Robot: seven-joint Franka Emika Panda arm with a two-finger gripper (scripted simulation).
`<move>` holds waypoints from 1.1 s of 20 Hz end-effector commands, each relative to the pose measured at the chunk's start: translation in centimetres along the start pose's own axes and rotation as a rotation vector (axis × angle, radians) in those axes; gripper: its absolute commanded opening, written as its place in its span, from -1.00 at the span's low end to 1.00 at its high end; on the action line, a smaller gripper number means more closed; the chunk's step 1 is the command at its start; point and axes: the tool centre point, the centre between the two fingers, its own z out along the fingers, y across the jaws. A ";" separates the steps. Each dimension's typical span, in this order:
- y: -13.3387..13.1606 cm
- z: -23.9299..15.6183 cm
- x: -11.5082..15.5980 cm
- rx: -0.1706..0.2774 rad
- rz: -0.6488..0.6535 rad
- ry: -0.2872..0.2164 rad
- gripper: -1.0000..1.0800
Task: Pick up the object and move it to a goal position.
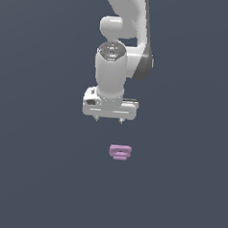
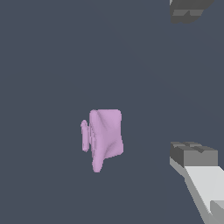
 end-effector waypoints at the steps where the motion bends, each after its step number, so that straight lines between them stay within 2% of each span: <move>1: -0.7 0.0 0.0 0.002 -0.002 0.001 0.92; 12: -0.8 0.1 0.2 0.004 0.031 0.000 0.92; 22: -1.2 0.9 1.0 0.008 0.186 -0.006 0.92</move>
